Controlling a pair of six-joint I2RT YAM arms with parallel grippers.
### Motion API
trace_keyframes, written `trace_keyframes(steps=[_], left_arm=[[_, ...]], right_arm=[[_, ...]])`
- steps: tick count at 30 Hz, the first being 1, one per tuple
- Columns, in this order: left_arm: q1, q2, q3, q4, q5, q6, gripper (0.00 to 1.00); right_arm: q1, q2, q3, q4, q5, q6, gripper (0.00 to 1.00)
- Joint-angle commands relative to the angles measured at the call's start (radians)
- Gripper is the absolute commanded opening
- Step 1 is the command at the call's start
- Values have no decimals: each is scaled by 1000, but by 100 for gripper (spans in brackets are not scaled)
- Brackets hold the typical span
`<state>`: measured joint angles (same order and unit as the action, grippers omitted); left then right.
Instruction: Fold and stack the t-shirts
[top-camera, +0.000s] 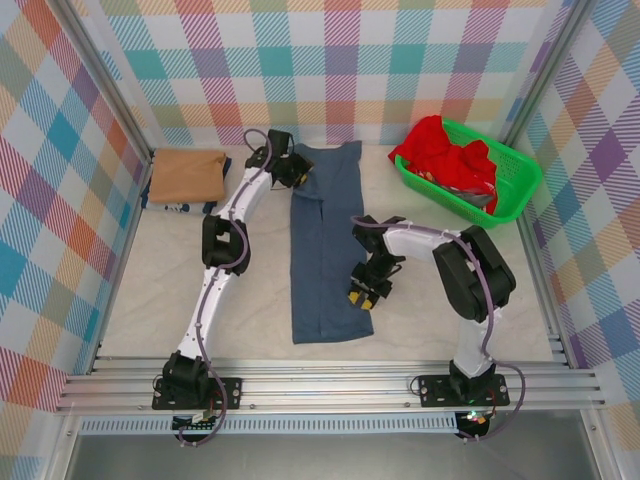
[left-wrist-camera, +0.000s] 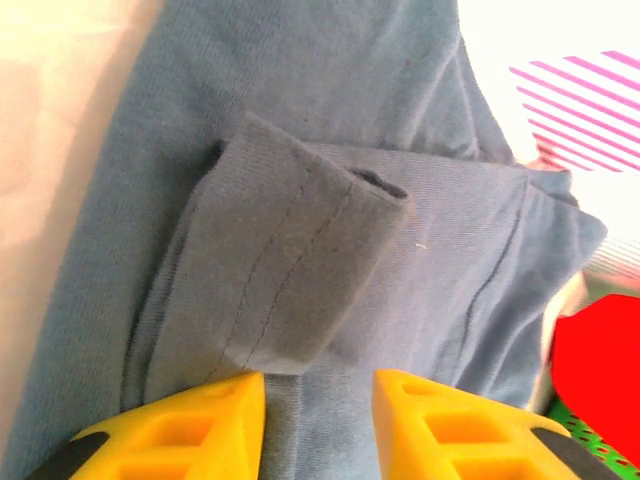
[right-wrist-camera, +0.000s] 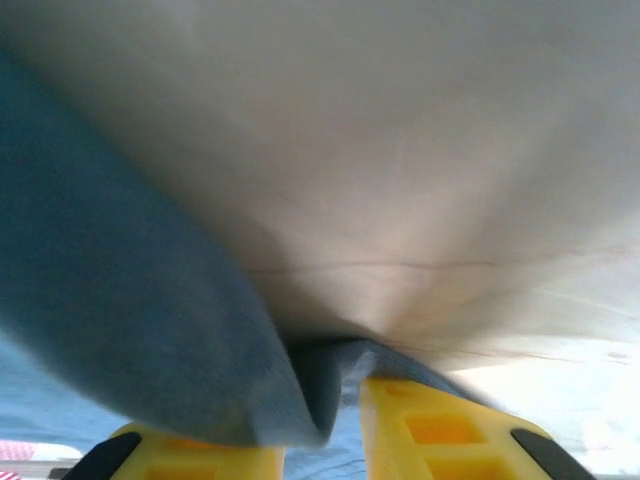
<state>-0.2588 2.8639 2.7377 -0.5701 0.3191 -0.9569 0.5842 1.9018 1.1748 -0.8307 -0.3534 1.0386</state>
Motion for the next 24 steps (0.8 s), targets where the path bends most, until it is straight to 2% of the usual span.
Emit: trace_keyframes(steps=[1,7,10,13,17,20,22,24], left_arm=[[28,3,7,-66,-13,17,39],[35,-230,-39,-248,-165,124,46],[29,-417,-218,-271,-228,148,49],[24,-640,-510,-219,-222,148,48],[-28,-952,-956,-223,-174,143,44],[-110,-1192,-1369,-175,-63,111,42],[-196,-1338,-1635,-143,4,88,43],[-291,-1470,-1853,-82,42,10,45]], right_arm=[[2,10,57,1,6,11,27],[-4,-146,60,-80,113,6,35],[-6,-232,42,-101,131,-8,38],[-13,-326,-23,-99,140,-44,40],[-39,-474,-197,-35,68,-119,40],[-39,-554,-308,-6,0,-173,40],[-37,-574,-383,11,-65,-186,37],[-26,-578,-456,72,-129,-167,36]])
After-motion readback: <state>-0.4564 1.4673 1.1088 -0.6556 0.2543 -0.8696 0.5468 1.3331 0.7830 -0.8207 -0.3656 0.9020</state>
